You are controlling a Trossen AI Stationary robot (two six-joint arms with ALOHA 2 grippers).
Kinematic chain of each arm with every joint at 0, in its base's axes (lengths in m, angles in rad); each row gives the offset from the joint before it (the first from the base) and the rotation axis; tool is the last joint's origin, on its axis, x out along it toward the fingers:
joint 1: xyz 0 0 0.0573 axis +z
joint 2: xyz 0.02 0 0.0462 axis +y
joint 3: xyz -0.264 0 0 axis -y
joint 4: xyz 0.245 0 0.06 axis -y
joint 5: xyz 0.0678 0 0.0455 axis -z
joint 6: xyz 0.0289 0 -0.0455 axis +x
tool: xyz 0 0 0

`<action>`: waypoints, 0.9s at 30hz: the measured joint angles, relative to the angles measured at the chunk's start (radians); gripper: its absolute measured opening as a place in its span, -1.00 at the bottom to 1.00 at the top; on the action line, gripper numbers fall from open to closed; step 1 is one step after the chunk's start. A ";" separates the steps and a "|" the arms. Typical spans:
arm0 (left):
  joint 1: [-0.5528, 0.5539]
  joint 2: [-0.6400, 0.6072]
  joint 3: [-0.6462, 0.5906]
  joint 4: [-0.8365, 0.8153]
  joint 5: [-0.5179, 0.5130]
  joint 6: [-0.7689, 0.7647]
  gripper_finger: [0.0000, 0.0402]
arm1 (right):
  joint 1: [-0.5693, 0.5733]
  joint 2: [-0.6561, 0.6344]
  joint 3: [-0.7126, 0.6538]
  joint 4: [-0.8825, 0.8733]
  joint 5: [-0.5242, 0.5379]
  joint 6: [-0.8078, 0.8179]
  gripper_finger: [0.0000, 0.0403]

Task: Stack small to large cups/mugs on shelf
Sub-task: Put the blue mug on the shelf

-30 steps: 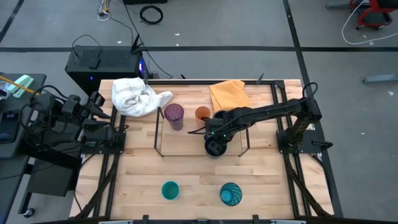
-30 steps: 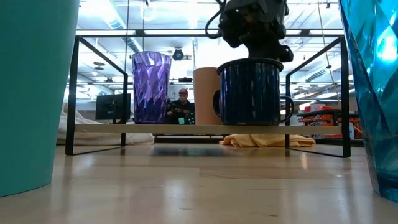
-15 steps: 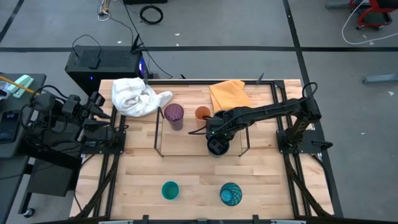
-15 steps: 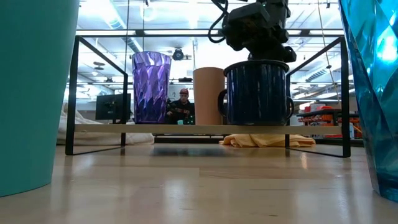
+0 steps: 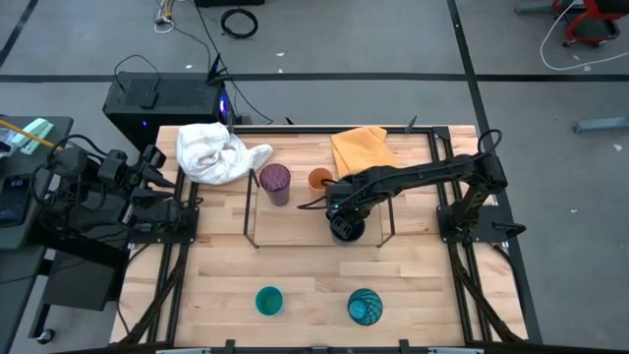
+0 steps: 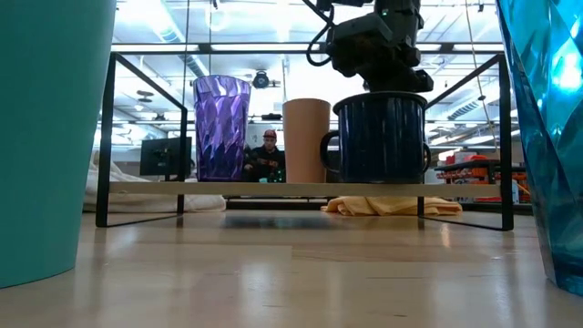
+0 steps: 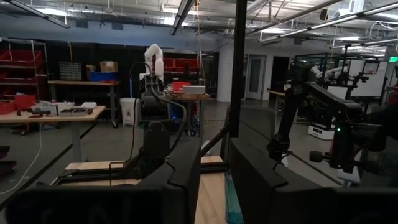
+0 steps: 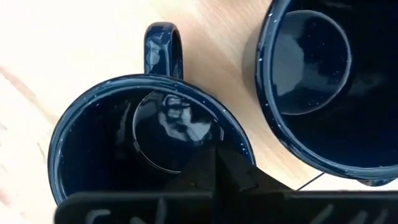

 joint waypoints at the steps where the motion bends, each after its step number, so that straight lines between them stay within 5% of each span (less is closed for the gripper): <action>1: 0.000 0.000 0.000 0.000 0.000 0.000 -0.52 | 0.000 0.000 0.000 -0.001 0.005 -0.001 -0.97; 27: 0.000 0.000 0.000 0.000 0.000 0.000 -0.56 | -0.003 0.000 -0.001 -0.056 0.007 -0.023 -0.94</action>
